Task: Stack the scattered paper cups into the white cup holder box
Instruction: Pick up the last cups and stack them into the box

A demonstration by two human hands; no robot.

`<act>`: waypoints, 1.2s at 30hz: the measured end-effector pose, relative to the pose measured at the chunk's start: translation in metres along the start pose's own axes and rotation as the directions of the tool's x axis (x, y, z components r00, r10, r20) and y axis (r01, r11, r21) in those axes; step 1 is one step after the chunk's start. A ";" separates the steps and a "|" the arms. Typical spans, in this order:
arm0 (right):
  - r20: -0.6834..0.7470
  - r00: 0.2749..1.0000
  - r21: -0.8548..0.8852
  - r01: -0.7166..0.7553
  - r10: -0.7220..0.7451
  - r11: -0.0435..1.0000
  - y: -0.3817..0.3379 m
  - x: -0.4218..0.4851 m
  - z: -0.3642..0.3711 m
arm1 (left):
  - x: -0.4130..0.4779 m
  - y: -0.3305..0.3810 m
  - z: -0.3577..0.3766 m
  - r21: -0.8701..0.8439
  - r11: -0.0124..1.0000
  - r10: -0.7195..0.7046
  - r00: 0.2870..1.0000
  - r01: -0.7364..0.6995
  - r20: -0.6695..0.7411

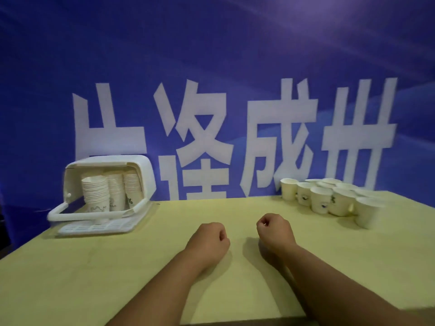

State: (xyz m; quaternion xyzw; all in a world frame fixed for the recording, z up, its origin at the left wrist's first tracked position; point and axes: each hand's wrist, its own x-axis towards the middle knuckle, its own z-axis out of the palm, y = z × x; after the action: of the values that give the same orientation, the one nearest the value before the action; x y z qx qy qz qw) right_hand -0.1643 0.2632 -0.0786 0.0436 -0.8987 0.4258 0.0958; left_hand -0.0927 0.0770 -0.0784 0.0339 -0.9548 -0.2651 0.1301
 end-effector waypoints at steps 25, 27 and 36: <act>-0.356 0.912 -0.127 -0.261 0.202 0.957 0.181 0.079 -0.160 | 0.110 0.215 0.188 0.128 0.916 0.361 0.920 -0.381 0.153; -0.457 0.871 -0.051 -0.230 0.182 0.972 0.187 0.082 -0.159 | 0.130 0.217 0.197 0.056 0.941 0.326 0.940 -0.332 0.095; -0.575 0.798 -0.085 -0.279 0.182 0.957 0.192 0.088 -0.154 | 0.179 0.219 0.210 -0.338 0.933 0.136 0.990 -0.121 0.021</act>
State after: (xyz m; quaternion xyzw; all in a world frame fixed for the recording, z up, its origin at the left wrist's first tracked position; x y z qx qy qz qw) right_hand -0.2599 0.5043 -0.1099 -0.2013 -0.8612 0.3522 0.3061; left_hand -0.3202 0.3448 -0.0975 -0.0571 -0.8984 -0.4156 0.1300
